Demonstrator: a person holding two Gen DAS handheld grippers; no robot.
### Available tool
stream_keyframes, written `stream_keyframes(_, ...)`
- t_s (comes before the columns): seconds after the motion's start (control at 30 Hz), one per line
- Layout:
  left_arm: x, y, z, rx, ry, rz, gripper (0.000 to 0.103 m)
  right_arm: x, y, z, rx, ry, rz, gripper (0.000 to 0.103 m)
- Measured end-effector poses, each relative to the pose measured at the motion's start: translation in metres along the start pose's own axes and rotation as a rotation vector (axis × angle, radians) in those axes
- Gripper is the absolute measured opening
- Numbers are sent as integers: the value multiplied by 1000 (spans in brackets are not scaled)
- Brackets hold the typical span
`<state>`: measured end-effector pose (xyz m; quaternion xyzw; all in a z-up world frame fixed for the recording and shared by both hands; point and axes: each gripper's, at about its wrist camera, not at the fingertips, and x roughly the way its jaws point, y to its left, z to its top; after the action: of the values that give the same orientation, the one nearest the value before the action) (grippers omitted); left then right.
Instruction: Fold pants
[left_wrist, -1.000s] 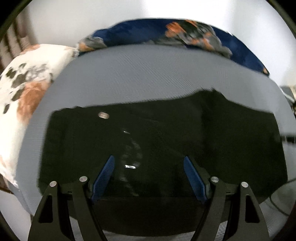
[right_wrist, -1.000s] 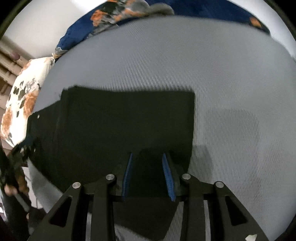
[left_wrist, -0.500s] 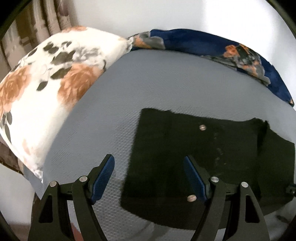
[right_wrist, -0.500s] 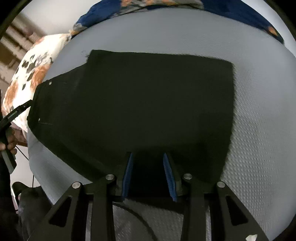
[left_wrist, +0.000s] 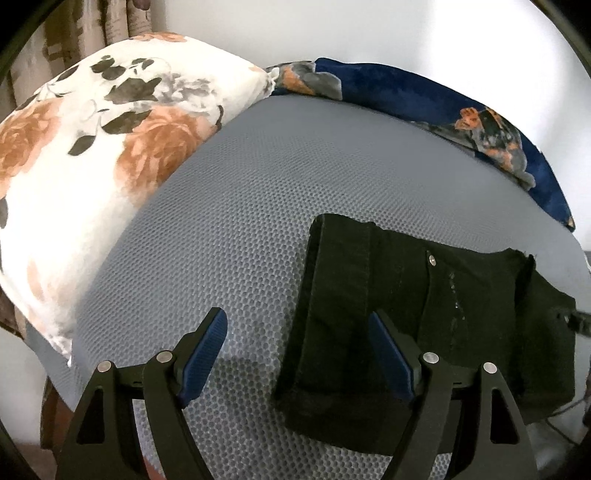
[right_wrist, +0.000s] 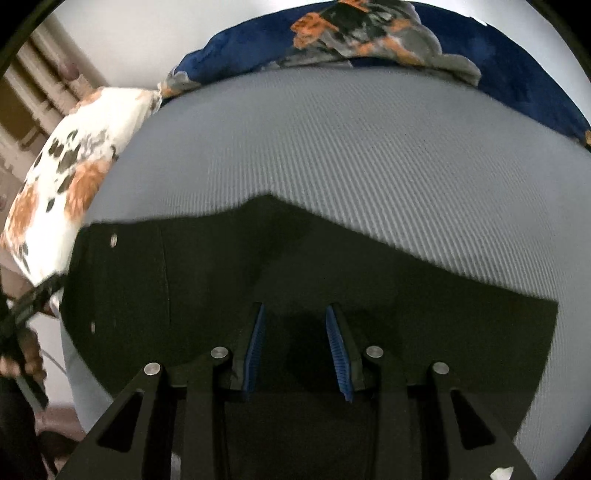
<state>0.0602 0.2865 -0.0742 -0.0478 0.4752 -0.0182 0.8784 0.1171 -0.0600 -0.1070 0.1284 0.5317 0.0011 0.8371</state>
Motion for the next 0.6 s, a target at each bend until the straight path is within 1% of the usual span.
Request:
stream_keyframes(0.23,10,4,3,55,19,-63,79,30,4,31,51,-5,-27,33)
stream_keyframes(0.4,23,6,5,79,52,-94,79,40,18,39,-14,-2,-83,35)
stream_keyframes(0.5,33,8,6,93,69,-108,79,43,23,40,-39,3,-90,42)
stream_keyframes(0.6,43,10,7,91,96,-140,80,45,30,41,-61,1,-116,43)
